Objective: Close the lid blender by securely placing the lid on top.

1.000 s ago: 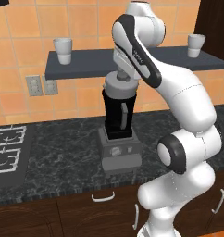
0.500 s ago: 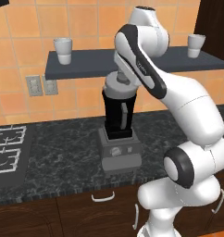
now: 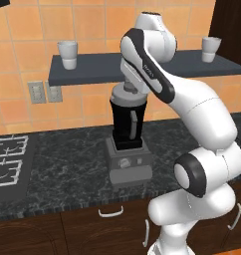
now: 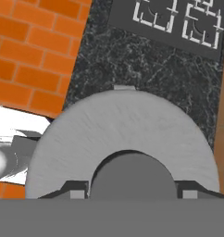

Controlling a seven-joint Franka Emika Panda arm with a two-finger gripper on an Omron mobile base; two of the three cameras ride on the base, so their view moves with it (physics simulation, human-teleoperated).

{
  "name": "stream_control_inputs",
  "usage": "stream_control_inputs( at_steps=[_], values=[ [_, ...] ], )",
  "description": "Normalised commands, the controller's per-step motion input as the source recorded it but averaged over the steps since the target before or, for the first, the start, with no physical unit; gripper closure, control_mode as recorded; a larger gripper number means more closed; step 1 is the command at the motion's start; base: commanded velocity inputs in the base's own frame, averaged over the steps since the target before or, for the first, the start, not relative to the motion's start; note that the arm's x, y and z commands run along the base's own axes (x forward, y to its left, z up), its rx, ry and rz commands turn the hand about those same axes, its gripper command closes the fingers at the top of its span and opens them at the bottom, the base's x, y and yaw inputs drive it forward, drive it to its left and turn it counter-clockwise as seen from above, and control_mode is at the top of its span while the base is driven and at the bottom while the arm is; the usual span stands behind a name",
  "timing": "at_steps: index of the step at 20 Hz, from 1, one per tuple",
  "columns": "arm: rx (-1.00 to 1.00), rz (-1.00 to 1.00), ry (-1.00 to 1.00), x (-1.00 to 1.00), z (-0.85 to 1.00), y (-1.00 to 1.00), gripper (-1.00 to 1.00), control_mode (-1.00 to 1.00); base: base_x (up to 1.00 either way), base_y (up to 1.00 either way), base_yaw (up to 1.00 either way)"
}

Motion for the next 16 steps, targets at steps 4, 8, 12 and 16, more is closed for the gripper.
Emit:
stream_control_inputs(
  at_steps=[4,8,12,16],
  values=[
    [0.00,0.00,0.02,-0.04,-0.68,0.00,-1.00,-1.00,0.00,0.00,0.00],
    [0.00,0.00,0.00,0.00,-0.27,0.00,-1.00,-1.00,0.00,0.00,0.00],
    [0.00,0.00,-0.06,0.00,-0.02,0.00,-1.00,-1.00,0.00,0.00,0.00],
    [0.00,0.00,-0.19,-0.03,0.08,0.00,-1.00,-1.00,0.00,0.00,0.00]
  ],
)
